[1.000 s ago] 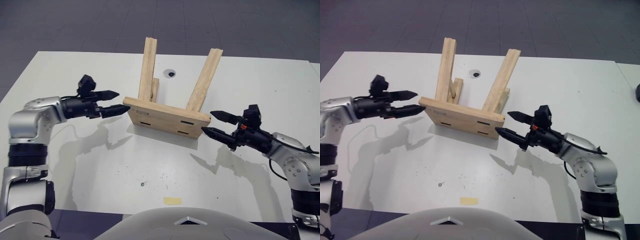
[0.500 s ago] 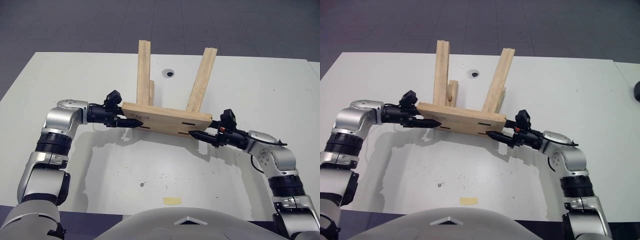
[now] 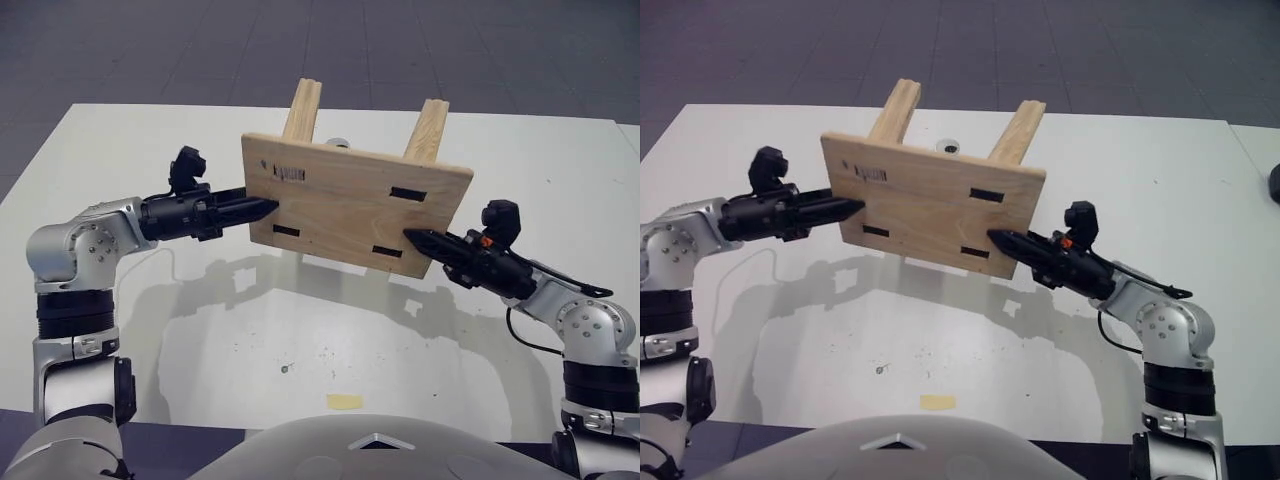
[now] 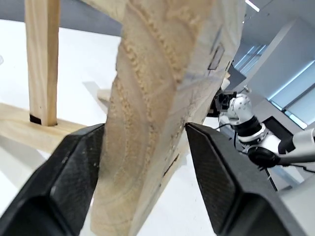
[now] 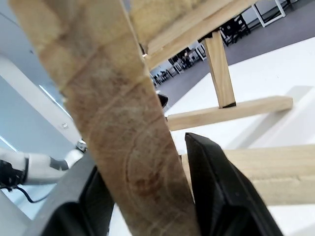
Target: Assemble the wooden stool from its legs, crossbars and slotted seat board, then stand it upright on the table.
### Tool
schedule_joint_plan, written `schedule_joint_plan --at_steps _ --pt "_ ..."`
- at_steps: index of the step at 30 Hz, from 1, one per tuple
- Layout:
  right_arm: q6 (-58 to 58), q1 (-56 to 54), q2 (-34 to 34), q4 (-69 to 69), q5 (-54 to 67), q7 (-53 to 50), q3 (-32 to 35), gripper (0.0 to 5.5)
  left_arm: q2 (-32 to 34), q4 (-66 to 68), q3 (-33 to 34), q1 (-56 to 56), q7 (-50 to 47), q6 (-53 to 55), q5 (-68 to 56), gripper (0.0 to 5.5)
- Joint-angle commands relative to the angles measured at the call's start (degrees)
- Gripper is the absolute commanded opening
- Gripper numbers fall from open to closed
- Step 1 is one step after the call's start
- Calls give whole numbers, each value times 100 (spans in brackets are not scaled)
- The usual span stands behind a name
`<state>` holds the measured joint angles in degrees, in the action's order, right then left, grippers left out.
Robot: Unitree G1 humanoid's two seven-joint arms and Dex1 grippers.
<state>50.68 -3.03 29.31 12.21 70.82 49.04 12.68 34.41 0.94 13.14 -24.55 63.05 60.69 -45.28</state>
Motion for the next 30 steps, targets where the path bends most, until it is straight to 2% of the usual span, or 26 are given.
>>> schedule_joint_plan --at_steps 1,4,7,8,13,16,17,22,26,30 --pt "-497 -306 -911 852 2488 -2026 339 167 -1224 -565 1301 -647 -2507 934 -1138 243" --pt "-985 -769 -1415 547 2349 -3081 311 138 -1620 -4 1766 -1404 -3802 653 -1219 216" --pt "-1417 -1070 -1739 299 2136 -4185 374 134 -1886 299 2031 -1771 -4861 513 -1258 202" --pt "-1497 -1125 -1816 244 2040 -4429 374 172 -1959 350 2120 -1846 -5144 488 -1305 202" --pt "-1775 -1310 -1914 -109 1600 -5008 483 251 -2174 697 2357 -2220 -6528 203 -1159 185" --pt "-1904 -1243 -1920 -170 1392 -5086 586 301 -2116 936 2517 -2376 -6936 129 -1290 185" --pt "-1915 -1182 -1949 -120 1358 -5080 591 315 -2087 1003 2542 -2394 -6996 127 -1324 221" --pt "-1997 -1059 -2154 -30 1034 -5043 473 397 -1985 1518 2600 -2339 -7054 43 -1299 298" --pt "-2105 -944 -2356 34 790 -5018 434 465 -1895 2088 2338 -2357 -6798 -124 -1036 370" --pt "-2276 -649 -2521 359 506 -4958 409 522 -1731 1728 2154 -2391 -6418 -319 -1044 432"
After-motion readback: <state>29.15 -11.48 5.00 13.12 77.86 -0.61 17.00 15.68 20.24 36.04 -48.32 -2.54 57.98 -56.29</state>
